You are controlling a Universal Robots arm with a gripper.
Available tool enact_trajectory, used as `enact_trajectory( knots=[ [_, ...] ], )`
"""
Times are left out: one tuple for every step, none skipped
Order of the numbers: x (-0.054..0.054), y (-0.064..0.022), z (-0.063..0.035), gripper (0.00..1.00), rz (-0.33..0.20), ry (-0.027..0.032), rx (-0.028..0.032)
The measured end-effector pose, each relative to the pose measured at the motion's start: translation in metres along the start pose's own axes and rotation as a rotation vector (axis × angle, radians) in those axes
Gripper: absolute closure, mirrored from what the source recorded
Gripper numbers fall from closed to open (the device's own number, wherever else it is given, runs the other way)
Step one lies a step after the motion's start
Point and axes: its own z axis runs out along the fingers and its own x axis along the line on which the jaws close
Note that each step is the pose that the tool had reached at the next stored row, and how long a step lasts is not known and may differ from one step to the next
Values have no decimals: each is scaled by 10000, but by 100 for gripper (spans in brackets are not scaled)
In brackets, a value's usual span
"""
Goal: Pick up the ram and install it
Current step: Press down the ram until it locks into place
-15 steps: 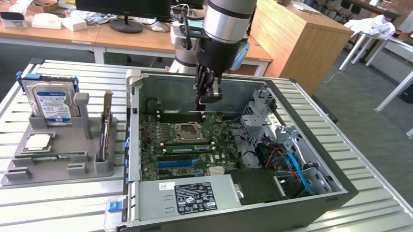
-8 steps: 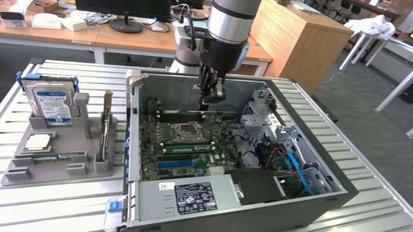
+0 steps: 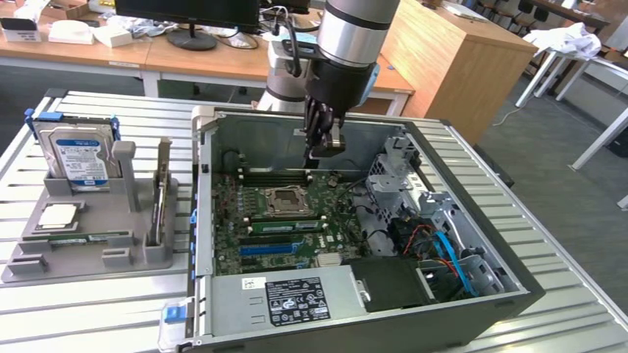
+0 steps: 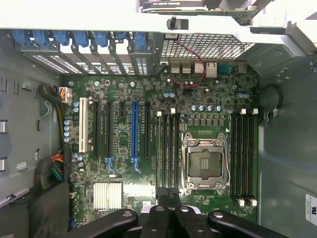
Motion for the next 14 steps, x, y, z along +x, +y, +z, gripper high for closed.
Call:
enact_trajectory(
  knots=[
    [0, 0, 0, 90, 0, 0, 0],
    [0, 0, 0, 90, 0, 0, 0],
    [0, 0, 0, 90, 0, 1, 1],
    [0, 0, 0, 90, 0, 1, 0],
    [0, 0, 0, 90, 0, 1, 0],
    [0, 0, 0, 90, 0, 0, 0],
    [0, 0, 0, 90, 0, 0, 1],
    [0, 0, 0, 90, 1, 1, 0],
    [0, 0, 0, 90, 6, 0, 0],
    [0, 0, 0, 90, 18, 0, 0],
    [0, 0, 0, 90, 42, -1, 1],
    [0, 0, 0, 90, 88, -2, 3],
    [0, -1, 0, 90, 151, -4, 5],
    [0, -1, 0, 90, 234, -6, 8]
  ],
)
